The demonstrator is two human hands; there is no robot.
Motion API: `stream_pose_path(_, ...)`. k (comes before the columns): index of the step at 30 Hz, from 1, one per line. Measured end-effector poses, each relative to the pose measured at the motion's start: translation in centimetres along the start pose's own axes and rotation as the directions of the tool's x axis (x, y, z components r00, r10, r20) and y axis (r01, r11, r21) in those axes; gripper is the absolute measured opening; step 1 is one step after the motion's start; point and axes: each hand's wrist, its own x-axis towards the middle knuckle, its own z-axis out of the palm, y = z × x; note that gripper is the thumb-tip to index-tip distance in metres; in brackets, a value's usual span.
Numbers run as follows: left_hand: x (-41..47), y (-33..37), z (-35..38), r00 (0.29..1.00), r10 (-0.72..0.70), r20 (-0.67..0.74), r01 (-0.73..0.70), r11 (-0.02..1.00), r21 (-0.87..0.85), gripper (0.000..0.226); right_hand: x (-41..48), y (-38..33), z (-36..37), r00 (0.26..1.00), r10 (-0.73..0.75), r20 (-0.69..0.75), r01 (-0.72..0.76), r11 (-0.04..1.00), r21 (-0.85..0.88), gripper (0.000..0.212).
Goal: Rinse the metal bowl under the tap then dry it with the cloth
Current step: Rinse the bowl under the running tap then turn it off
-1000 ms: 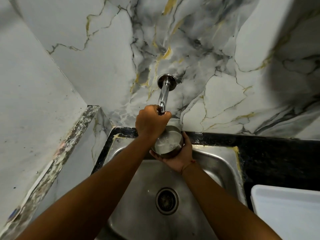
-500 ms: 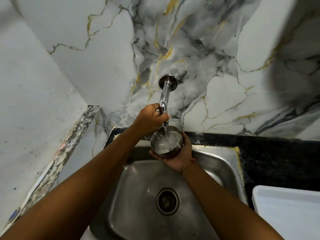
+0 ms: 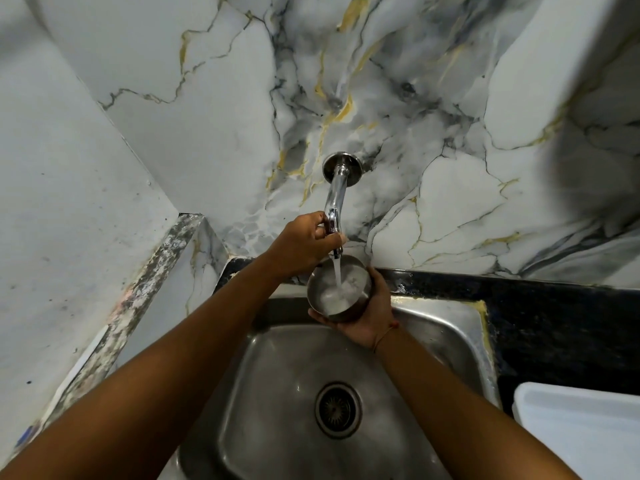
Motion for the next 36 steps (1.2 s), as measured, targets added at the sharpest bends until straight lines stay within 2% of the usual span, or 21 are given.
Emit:
stream_pose_path(8, 0.0, -0.2, 0.2, 1.000, 0.021, -0.016, -0.021, 1.000, 0.014, 0.020, 0.1, -1.9, -0.6, 0.993, -0.099, -0.061, 0.099, 0.995, -0.006, 0.075)
stream_pose_path(12, 0.3, -0.5, 0.1, 1.000, 0.013, -0.027, -0.013, 1.000, 0.015, 0.018, 0.8, -0.9, 1.3, 0.999, -0.047, 0.001, 0.047, 0.999, -0.019, 0.077)
stream_pose_path(16, 0.2, -0.6, 0.1, 1.000, 0.024, -0.019, -0.024, 0.999, 0.029, 0.016, 0.5, 0.1, 0.1, 1.000, 0.015, 0.024, -0.014, 0.999, -0.041, 0.079)
stream_pose_path(22, 0.2, -0.6, 0.3, 0.999, 0.038, -0.019, -0.037, 0.998, 0.044, 0.011, -0.1, -1.6, -1.4, 0.998, -0.036, -0.059, 0.032, 0.997, -0.069, 0.081)
stream_pose_path(26, 0.3, -0.9, 0.3, 0.998, 0.025, -0.060, -0.020, 0.997, 0.077, 0.014, 0.3, -1.5, 0.9, 0.997, -0.057, -0.043, 0.054, 0.996, -0.068, 0.076)
stream_pose_path(29, 0.2, -1.0, 0.3, 0.997, 0.028, -0.068, -0.021, 0.995, 0.100, 0.021, 0.7, -0.5, 1.4, 0.999, 0.011, 0.040, -0.007, 0.997, -0.080, 0.085)
stream_pose_path(32, 0.1, -1.3, 0.4, 0.995, 0.046, -0.084, -0.036, 0.992, 0.121, 0.024, 0.0, 0.1, 0.6, 0.998, 0.047, 0.029, -0.044, 0.994, -0.102, 0.087)
stream_pose_path(34, 0.1, -1.7, 0.7, 0.989, 0.064, -0.135, -0.040, 0.984, 0.175, 0.029, -1.1, 0.3, -0.1, 0.998, 0.065, 0.009, -0.063, 0.990, -0.128, 0.083)
stream_pose_path(36, -0.2, -2.2, 1.4, 0.967, 0.101, -0.232, -0.037, 0.964, 0.263, 0.046, -2.0, 0.3, -1.0, 0.998, 0.065, -0.014, -0.066, 0.985, -0.159, 0.081)
